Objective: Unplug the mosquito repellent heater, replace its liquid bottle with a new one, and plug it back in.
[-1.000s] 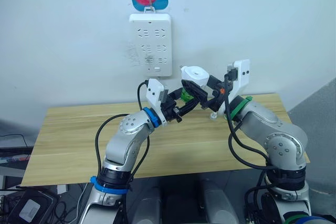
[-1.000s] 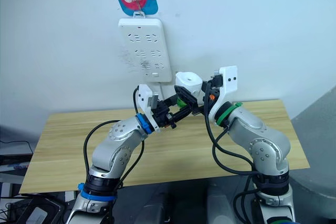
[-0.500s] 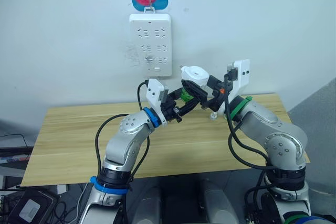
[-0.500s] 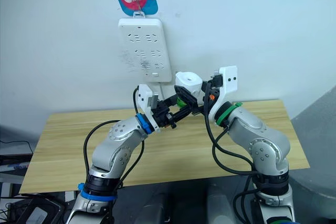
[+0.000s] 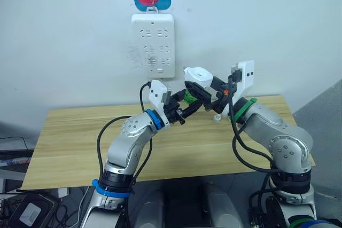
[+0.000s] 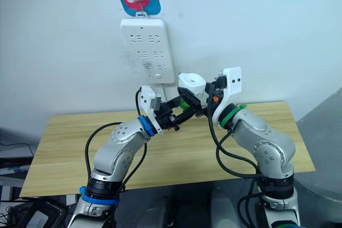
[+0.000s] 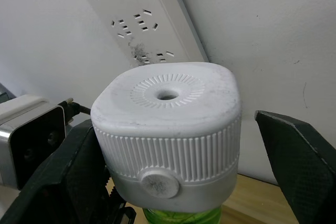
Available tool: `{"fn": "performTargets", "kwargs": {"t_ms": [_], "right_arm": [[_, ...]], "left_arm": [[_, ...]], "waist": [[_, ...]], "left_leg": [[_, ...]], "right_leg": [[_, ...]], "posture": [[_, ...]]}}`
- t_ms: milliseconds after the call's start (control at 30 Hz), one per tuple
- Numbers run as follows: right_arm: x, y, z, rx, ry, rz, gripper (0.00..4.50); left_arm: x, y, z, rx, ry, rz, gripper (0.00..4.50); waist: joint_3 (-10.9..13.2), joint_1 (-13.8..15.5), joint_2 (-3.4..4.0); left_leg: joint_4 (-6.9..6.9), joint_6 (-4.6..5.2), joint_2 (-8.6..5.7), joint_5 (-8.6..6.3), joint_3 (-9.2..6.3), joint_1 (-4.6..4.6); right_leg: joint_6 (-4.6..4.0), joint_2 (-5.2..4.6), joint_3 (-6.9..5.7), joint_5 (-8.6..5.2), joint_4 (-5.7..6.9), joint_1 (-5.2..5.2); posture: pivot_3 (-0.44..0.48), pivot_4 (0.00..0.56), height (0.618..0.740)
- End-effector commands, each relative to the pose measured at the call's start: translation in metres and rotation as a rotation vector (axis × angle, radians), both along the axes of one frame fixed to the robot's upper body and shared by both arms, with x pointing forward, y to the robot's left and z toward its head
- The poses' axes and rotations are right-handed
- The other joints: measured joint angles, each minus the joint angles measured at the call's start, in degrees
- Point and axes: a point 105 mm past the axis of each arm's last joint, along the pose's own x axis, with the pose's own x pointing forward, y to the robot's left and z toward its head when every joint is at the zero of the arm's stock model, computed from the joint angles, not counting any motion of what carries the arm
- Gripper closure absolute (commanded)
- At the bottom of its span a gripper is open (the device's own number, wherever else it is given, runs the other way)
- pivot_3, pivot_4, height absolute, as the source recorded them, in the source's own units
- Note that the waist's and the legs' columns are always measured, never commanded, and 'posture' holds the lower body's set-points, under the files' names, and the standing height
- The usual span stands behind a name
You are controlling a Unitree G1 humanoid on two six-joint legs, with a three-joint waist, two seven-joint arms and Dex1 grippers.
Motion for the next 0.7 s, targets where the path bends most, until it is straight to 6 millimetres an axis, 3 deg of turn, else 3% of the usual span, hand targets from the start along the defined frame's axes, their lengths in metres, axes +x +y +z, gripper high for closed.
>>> {"fn": "performTargets", "kwargs": {"t_ms": [33, 700], "right_arm": [[-0.0028, -0.0016, 0.012, 0.02, -0.053, -0.004, 0.0], [-0.0028, -0.0016, 0.012, 0.02, -0.053, -0.004, 0.0]], "left_arm": [[-0.0081, -0.0039, 0.0167, -0.029, -0.071, -0.026, 2.21], [-0.0081, -0.0039, 0.0167, -0.029, -0.071, -0.025, 2.21]], "waist": [[0.0, 0.0, 0.0], [0.0, -0.01, 0.0]], "left_leg": [[0.0, 0.0, 0.0, 0.0, 0.0, 0.0], [0.0, 0.0, 0.0, 0.0, 0.01, 0.01]], "right_leg": [[0.0, 0.0, 0.0, 0.0, 0.0, 0.0], [0.0, 0.0, 0.01, 0.0, 0.01, 0.0]], "posture": [[-0.146, 0.205, 0.74], [-0.146, 0.205, 0.74]]}}
